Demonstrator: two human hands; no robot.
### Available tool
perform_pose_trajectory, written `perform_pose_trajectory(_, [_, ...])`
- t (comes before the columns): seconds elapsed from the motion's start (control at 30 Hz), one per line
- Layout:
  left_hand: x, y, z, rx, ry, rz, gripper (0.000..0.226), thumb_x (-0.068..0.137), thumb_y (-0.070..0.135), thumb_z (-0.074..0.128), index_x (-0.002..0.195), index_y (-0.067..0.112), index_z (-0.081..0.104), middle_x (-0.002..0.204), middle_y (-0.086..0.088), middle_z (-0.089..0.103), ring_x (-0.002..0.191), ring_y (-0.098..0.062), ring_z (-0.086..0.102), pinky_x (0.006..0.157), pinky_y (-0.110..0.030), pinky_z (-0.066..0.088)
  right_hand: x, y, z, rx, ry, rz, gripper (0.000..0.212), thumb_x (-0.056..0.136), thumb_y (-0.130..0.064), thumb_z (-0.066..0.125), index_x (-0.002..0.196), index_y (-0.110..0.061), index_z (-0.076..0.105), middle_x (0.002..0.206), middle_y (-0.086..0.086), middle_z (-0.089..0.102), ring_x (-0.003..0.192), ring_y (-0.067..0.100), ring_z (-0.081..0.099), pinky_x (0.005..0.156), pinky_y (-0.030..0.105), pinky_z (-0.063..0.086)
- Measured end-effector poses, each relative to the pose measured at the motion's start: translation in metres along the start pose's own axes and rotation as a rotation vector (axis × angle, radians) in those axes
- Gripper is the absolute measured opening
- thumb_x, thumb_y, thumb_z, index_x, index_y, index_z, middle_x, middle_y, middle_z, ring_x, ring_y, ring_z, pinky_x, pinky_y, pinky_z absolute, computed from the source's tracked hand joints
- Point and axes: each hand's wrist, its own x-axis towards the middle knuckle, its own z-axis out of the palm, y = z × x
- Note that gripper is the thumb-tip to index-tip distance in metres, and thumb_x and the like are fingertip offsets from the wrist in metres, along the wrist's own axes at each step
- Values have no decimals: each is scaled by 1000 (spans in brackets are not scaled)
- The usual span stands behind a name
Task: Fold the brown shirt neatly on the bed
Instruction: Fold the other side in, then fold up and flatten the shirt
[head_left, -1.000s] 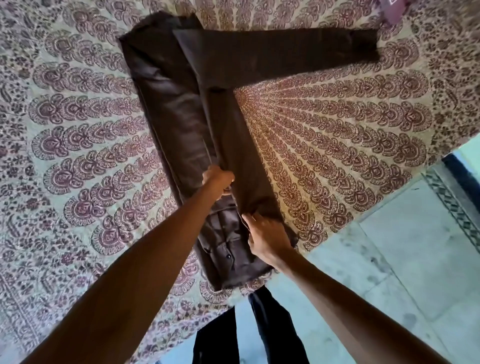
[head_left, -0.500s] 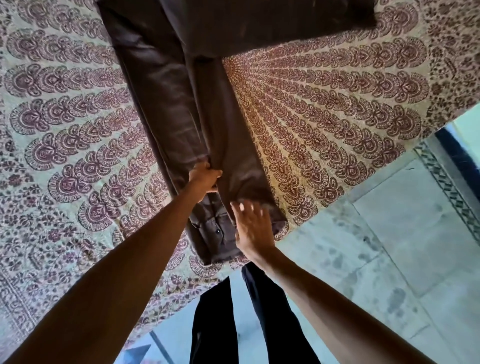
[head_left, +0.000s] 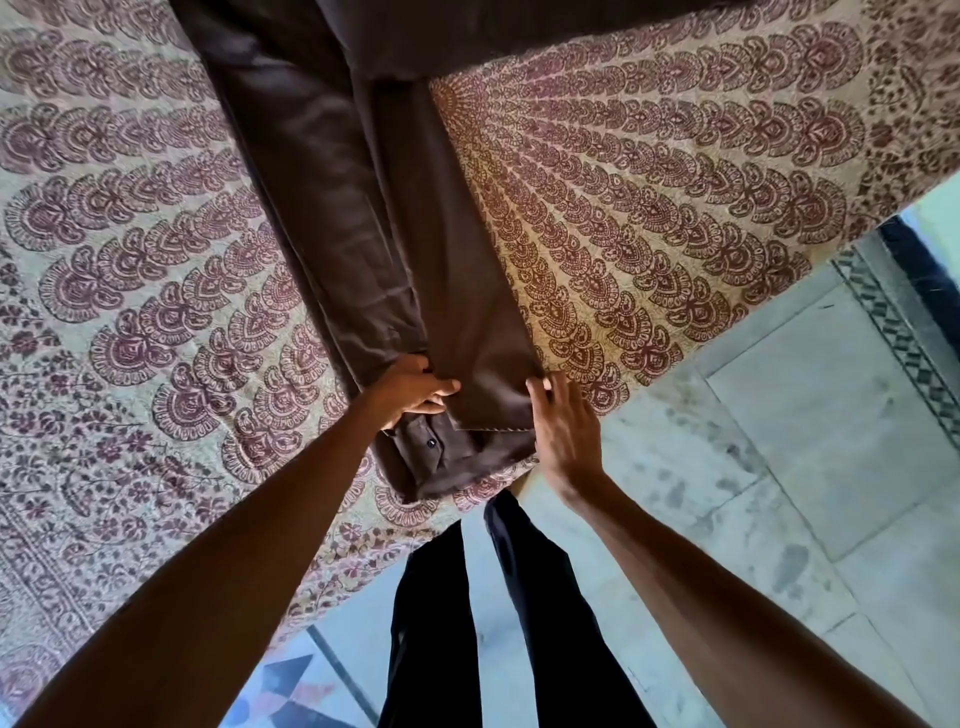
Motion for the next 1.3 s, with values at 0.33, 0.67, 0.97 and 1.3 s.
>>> perform_pose_trajectory(0.33, [3, 3, -3, 302, 17, -114, 19, 85, 6, 70, 87, 6, 51, 55, -6, 56, 32, -4, 52, 35, -15, 42, -15, 14, 7, -69, -141, -6, 48, 58, -2, 78, 104, -9, 64, 112, 14, 64, 95, 31, 63, 72, 39, 54])
perform_pose_trajectory(0.67, [0, 99, -52, 680, 475, 216, 32, 86, 37, 65, 90, 5, 67, 101, -20, 70, 100, -36, 65, 89, -43, 52, 127, -8, -73, 188, -43, 24, 25, 86, -12, 59, 111, -15, 60, 107, 9, 63, 96, 28, 61, 77, 37, 52])
perform_pose_trajectory(0.97, [60, 204, -139, 211, 690, 251, 11, 75, 26, 58, 84, 22, 64, 92, -13, 72, 88, -31, 69, 78, -34, 56, 282, -66, -109, 142, -69, -139, 28, 90, -18, 57, 118, -19, 56, 116, 7, 59, 104, 28, 59, 81, 37, 52])
perform_pose_trajectory(1.3, [129, 319, -218, 289, 914, 526, 40, 81, 1, 47, 119, 11, 53, 116, -20, 57, 101, -42, 57, 78, -47, 47, 441, -97, -123, 31, 135, -327, 53, 70, 2, 66, 118, -19, 56, 115, 6, 55, 106, 30, 52, 80, 41, 48])
